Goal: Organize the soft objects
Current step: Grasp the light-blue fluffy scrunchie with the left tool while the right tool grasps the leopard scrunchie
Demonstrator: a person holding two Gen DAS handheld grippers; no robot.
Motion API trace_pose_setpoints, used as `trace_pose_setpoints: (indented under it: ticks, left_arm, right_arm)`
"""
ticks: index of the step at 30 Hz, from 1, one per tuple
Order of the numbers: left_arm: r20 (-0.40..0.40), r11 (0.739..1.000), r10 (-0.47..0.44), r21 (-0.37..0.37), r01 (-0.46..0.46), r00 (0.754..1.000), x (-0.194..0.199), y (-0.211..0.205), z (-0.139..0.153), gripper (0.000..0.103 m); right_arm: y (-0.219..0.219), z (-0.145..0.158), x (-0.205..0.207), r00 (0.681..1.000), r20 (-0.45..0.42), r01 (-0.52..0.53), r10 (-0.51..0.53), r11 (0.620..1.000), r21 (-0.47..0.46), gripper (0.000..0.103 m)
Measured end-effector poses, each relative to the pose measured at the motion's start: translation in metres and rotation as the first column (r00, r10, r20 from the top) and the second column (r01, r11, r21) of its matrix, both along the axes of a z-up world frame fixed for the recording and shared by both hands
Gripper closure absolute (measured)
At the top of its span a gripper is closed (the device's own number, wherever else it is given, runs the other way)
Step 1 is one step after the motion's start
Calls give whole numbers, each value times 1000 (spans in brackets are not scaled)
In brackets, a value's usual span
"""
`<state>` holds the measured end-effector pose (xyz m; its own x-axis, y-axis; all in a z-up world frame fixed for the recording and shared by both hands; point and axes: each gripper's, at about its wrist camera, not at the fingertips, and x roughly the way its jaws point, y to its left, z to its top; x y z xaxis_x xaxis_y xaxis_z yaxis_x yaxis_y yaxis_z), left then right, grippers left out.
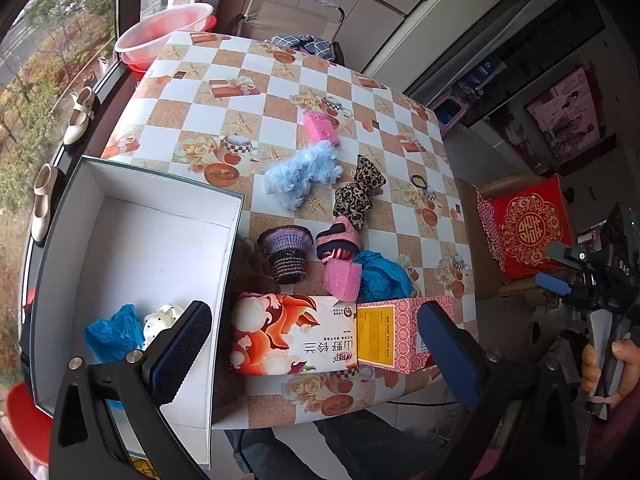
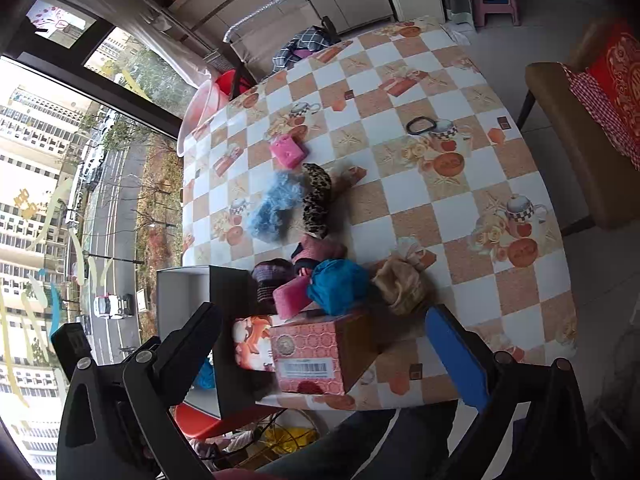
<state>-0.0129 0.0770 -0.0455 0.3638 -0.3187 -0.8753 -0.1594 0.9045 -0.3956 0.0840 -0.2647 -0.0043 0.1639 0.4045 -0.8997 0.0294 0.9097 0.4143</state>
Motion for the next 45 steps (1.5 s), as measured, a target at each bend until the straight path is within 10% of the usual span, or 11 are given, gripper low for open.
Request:
trace_pose_setpoints:
  ticks: [11,29,32,33,34,45]
  left_arm:
    - [-85,990,44,141,-32,995,53,-10,-9,0]
    - [-212,912,96,411,0,973,155,-26,-71,0]
    - [-248,917,77,397,29,966,184,-34,-98,0]
    - [-265,920,63,390,47,962,195,-39,-108,0]
    - [-277,920,52,388,62,959,204,-45,-118,0]
    - [-387,914,-20,366,174,922,261,-85,-202,8]
  right_arm:
    - [24,-103,54,963,-192,-201,188,979,-47,0]
    - [166,-245,152,844,-176,-536,506,798,-277,0]
    - [155,-235,149,831,-101,-546,546,771,-328,26]
    - [147,-231,150,829,-88,-547,552,769,-332,49]
    - [137,-228,153,832,-83,-543,548,777,-318,60]
    - [-15,-213,136,938,-158,-331,308,932,-146,60]
